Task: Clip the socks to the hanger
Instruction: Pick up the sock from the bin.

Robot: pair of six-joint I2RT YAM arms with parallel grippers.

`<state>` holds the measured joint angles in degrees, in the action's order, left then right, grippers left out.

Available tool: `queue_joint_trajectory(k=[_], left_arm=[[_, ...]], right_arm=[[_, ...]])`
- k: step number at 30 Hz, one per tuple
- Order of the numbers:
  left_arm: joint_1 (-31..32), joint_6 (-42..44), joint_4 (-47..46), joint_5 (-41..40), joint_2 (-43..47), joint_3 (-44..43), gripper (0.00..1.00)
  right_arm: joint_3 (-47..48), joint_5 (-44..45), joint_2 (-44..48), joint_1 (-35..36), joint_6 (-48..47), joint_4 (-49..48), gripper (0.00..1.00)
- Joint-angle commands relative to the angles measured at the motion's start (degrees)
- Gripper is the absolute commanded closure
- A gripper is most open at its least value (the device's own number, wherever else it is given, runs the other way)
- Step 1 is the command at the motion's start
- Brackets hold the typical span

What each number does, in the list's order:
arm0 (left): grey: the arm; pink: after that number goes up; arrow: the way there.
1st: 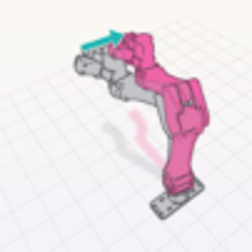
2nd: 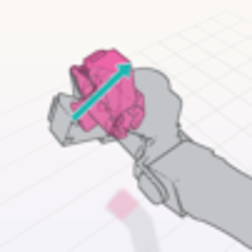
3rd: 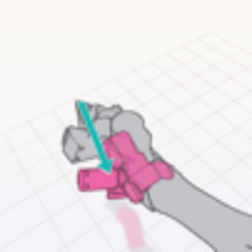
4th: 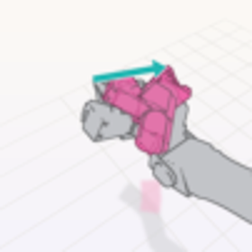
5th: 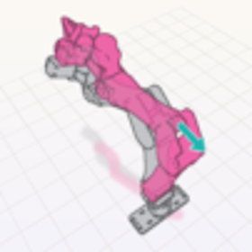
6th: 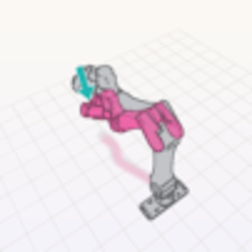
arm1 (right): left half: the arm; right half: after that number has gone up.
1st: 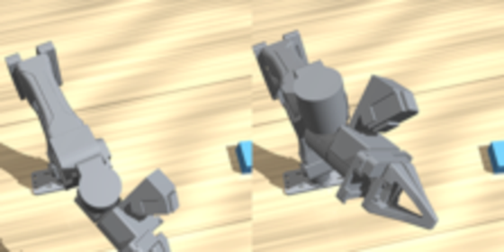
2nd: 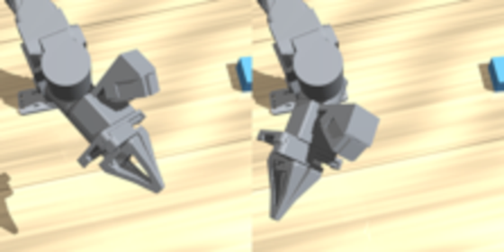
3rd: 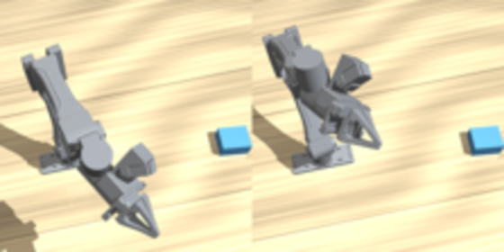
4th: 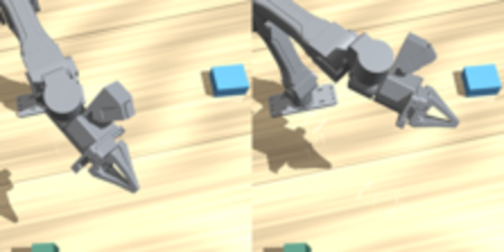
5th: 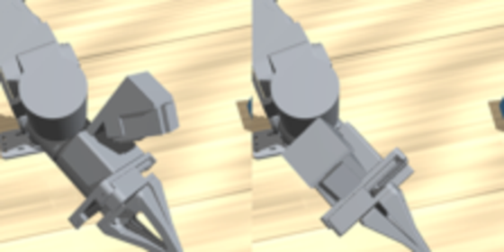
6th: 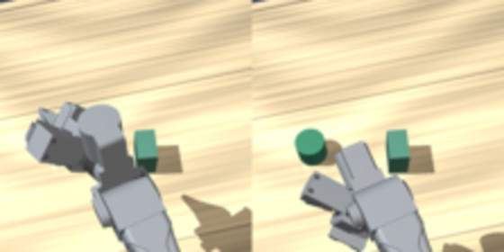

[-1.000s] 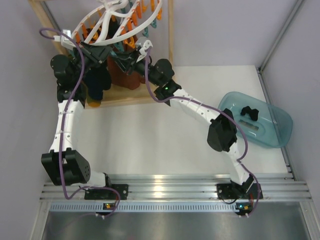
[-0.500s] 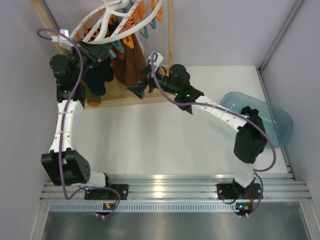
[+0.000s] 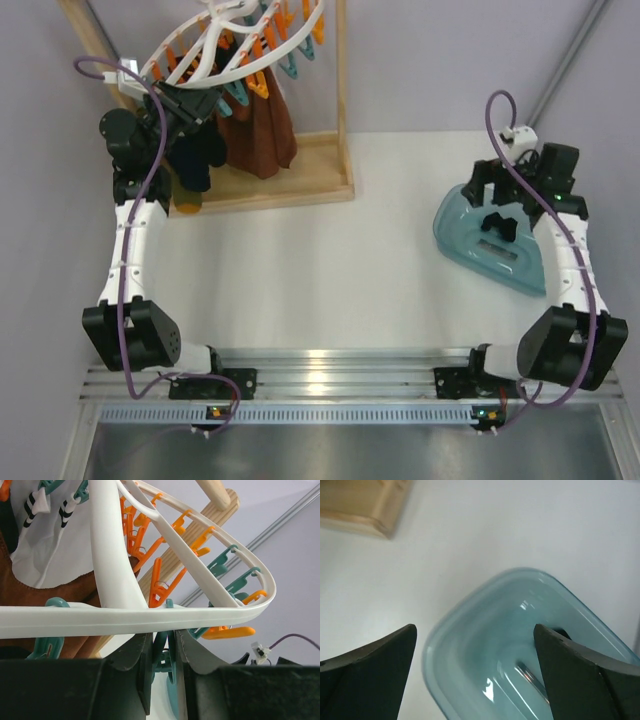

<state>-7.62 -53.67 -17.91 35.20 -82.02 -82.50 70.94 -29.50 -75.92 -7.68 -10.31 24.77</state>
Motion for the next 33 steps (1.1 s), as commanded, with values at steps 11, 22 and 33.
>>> queue_joint_trajectory(k=[11, 22, 33], left_arm=[[-0.8, 4.1, 0.7, -3.0, 1.4, -1.9, 1.00], [-0.9, 3.4, 0.6, -2.4, 0.6, -2.1, 1.00], [-1.1, 4.0, 1.7, -2.6, 1.4, -1.6, 1.00]], right_arm=[[3.3, 11.8, -12.9, -15.8, -32.2, 13.8, 0.38], [-14.2, 7.4, -7.6, -25.3, -13.4, -1.6, 0.27], [-8.3, 9.7, -8.6, -25.2, 26.1, -4.5, 0.32]])
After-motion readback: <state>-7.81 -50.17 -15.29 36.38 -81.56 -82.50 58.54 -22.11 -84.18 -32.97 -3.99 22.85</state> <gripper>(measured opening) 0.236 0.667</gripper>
